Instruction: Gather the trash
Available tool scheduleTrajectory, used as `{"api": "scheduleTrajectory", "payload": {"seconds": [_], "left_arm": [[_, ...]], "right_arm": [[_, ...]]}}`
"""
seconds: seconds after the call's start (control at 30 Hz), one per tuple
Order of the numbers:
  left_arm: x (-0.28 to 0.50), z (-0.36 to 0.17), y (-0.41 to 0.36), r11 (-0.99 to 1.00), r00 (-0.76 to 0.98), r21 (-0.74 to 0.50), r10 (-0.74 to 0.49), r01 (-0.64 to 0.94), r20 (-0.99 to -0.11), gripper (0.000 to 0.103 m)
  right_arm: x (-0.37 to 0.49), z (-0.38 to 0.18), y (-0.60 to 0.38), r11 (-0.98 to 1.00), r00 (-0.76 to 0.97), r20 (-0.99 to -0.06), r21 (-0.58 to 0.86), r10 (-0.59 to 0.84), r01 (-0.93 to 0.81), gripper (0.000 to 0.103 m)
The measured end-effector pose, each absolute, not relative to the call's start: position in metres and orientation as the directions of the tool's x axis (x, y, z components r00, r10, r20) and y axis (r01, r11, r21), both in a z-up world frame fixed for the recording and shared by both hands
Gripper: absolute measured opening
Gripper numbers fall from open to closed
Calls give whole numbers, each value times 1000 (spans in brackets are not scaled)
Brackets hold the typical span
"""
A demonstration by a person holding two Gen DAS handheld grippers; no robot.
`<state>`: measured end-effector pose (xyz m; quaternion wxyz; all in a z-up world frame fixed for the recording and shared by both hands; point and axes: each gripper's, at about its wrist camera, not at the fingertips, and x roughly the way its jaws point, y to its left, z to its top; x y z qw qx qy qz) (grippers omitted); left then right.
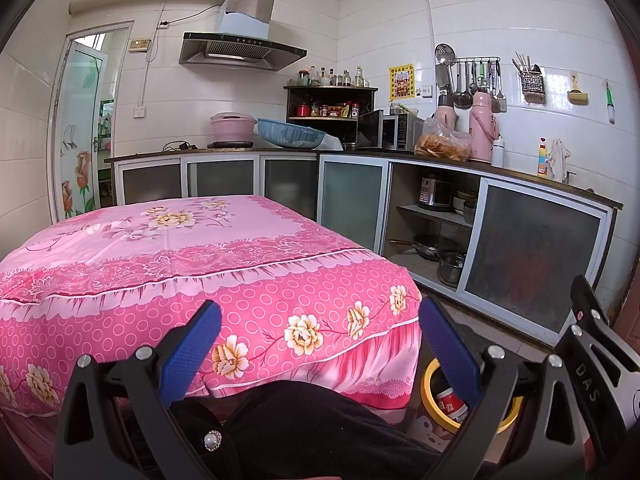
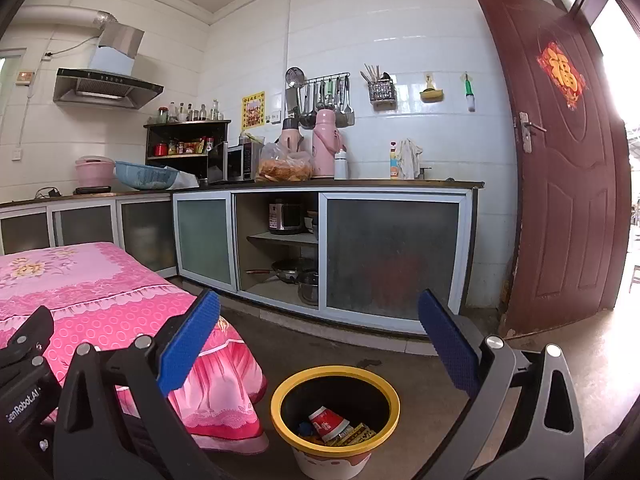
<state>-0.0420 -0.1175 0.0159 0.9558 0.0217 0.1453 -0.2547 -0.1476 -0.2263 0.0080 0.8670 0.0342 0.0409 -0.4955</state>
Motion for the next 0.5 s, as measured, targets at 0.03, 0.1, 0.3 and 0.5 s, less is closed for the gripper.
{"api": "scheduleTrajectory", "payload": {"seconds": [0.03,0.1,0.3,0.5], "left_arm": [[-42,16,-117,869,828,-33,-481,494,-289,95],[-42,16,-118,869,828,-33,-480,493,-288,95],[-43,16,-118,869,828,-32,-481,494,-288,95],[-43,16,-118,869,828,-32,-481,493,-288,95]], "right_arm": [[-147,8,-226,506,505,-105,19,-857,863,95],[-147,8,-226,505,504,-106,20,-857,863,95],[-147,7,-227,504,503,-108,20,-858,864,95],[-146,7,-227,502,501,-112,20,-858,865,95]]}}
